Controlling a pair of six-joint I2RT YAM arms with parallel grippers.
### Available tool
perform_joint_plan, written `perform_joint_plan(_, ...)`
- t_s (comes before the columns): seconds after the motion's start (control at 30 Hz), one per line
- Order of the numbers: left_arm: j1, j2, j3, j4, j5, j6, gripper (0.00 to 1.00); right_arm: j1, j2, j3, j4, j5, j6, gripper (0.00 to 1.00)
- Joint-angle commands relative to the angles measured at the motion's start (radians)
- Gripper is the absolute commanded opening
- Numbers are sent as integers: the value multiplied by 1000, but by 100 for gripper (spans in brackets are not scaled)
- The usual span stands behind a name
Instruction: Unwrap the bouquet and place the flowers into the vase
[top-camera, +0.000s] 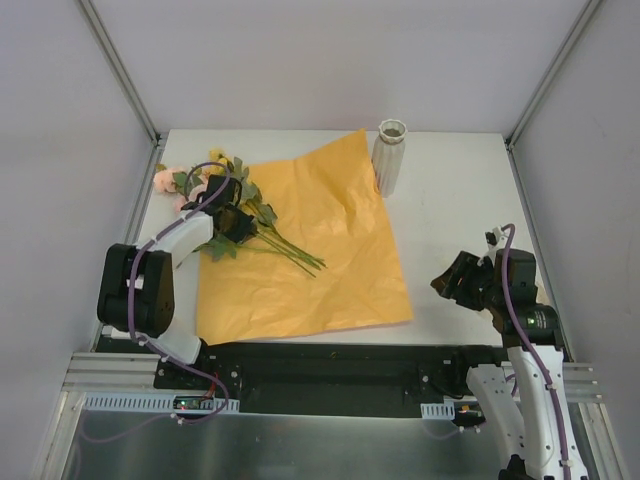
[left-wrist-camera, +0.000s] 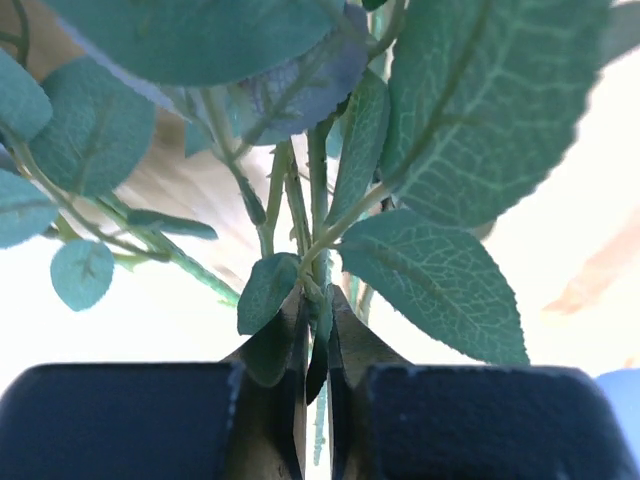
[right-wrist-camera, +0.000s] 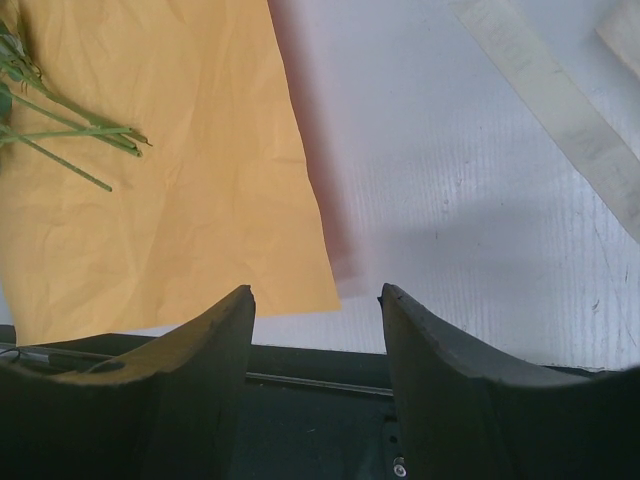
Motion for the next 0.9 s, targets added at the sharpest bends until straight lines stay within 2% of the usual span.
perform_joint_plan(0.0, -13, -149, -25, -5, -30, 10, 0, 5, 14, 24, -1, -4, 12, 57)
perform_joint_plan(0.4, -11, -508, -110, -5, -34, -6, 0, 10, 41, 21, 11, -32, 27, 56)
perform_joint_plan(0.53, -11, -570, -45, -4, 15, 135, 0, 22, 47, 20, 28, -67, 26, 57)
perform_joint_plan(0.67, -14, -614, -37, 131, 203, 314, 0, 65, 41, 6, 80, -145, 22, 58)
perform_joint_plan(0.7, -19, -621, -44, 247, 316, 347, 0, 76, 38, 3, 118, -192, 21, 58)
perform_joint_plan(0.8, -65, -619, -58, 369, 546, 480, 0, 130, 26, -5, 224, -300, 41, 61)
perform_joint_plan(0.87, -149, -604, -26, 377, 607, 603, 0, 186, 14, 7, 290, -335, 59, 63)
